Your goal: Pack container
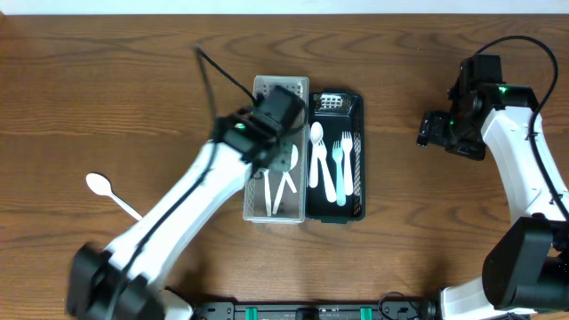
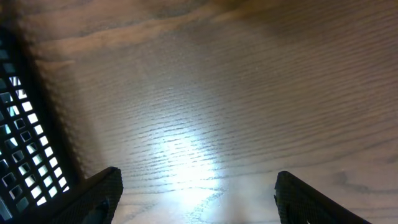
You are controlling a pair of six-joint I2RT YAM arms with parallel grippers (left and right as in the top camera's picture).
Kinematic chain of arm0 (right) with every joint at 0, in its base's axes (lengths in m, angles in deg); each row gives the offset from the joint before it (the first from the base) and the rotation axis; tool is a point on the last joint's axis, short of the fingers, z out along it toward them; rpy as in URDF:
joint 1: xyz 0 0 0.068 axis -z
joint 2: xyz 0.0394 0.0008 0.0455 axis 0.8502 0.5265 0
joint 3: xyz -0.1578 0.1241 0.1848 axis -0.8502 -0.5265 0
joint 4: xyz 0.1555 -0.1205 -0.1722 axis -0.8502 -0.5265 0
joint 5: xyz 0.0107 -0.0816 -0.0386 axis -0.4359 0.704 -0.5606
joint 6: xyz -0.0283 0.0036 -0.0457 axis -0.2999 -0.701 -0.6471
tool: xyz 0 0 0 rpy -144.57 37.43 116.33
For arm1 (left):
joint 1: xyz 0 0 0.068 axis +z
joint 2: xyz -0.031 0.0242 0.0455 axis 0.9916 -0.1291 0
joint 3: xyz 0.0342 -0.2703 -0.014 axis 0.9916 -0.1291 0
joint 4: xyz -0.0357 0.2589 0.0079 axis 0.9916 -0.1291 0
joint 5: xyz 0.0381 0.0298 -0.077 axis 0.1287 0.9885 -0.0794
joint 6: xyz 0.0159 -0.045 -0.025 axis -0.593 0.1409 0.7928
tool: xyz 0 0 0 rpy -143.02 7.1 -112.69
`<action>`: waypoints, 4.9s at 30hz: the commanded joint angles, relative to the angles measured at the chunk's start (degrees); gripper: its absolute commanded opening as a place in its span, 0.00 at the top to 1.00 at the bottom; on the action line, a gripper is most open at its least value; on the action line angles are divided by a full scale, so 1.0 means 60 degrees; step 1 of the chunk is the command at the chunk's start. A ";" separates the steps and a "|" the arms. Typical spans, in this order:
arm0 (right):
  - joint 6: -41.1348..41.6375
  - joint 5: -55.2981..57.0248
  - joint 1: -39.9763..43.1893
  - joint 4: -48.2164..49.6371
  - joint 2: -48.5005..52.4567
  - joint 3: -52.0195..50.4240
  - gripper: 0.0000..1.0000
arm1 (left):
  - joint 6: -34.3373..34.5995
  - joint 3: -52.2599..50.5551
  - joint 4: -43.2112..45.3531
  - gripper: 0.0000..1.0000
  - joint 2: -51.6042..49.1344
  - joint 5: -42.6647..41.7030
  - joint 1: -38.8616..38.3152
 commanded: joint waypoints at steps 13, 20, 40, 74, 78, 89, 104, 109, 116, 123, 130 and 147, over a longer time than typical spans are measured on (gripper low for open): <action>-0.0095 -0.0007 0.0058 -0.0120 -0.0015 0.0015 0.19 | 0.1548 -0.0273 -0.1829 0.40 0.1927 0.0994 0.7435; -0.0095 -0.0007 0.0058 -0.0117 -0.0015 0.0015 0.19 | 0.1552 -0.2087 -0.0164 0.40 0.1902 -0.0160 1.0400; -0.0098 -0.0007 0.0058 -0.0080 -0.0015 0.0015 0.18 | 0.0998 -0.3858 0.2841 0.40 -0.1045 -0.0674 1.1078; -0.0095 -0.0007 0.0058 0.0007 -0.0015 0.0015 0.18 | 0.0823 -0.3854 0.3213 0.91 -0.2499 -0.1246 1.1060; -0.0095 -0.0007 0.0058 0.0007 -0.0015 0.0015 0.18 | 0.0820 -0.3701 0.2794 0.94 -0.2051 -0.1712 1.0757; -0.0095 -0.0007 0.0069 0.0178 -0.0015 0.0015 0.18 | -0.0015 -0.2608 0.1351 0.94 0.2033 -0.1708 0.7060; -0.0095 -0.0011 0.0069 0.0215 -0.0015 0.0015 0.18 | -0.1861 -0.2014 0.1949 0.94 0.1767 -0.0251 0.0164; -0.0095 -0.0011 0.0069 0.0186 -0.0015 0.0015 0.18 | -0.1861 -0.2014 0.2237 0.94 0.0040 -0.0262 -0.0437; -0.0095 -0.0011 0.0069 0.0171 -0.0015 0.0015 0.18 | -0.1891 -0.2014 0.2353 0.60 -0.1472 -0.0255 -0.0477; -0.0095 -0.0011 0.0069 0.0455 -0.0015 0.0015 0.15 | -0.2342 -0.1158 0.2004 0.43 -0.0696 0.0466 -0.0448; -0.0342 0.0000 -0.0073 0.1545 -0.0015 0.0237 0.02 | -0.2397 -0.0291 0.2685 0.02 0.0674 0.0495 0.0856; -0.2379 0.0834 -0.0991 0.6262 -0.0011 0.0357 0.01 | -0.2834 -0.0302 0.5468 0.02 0.0743 0.0495 0.5209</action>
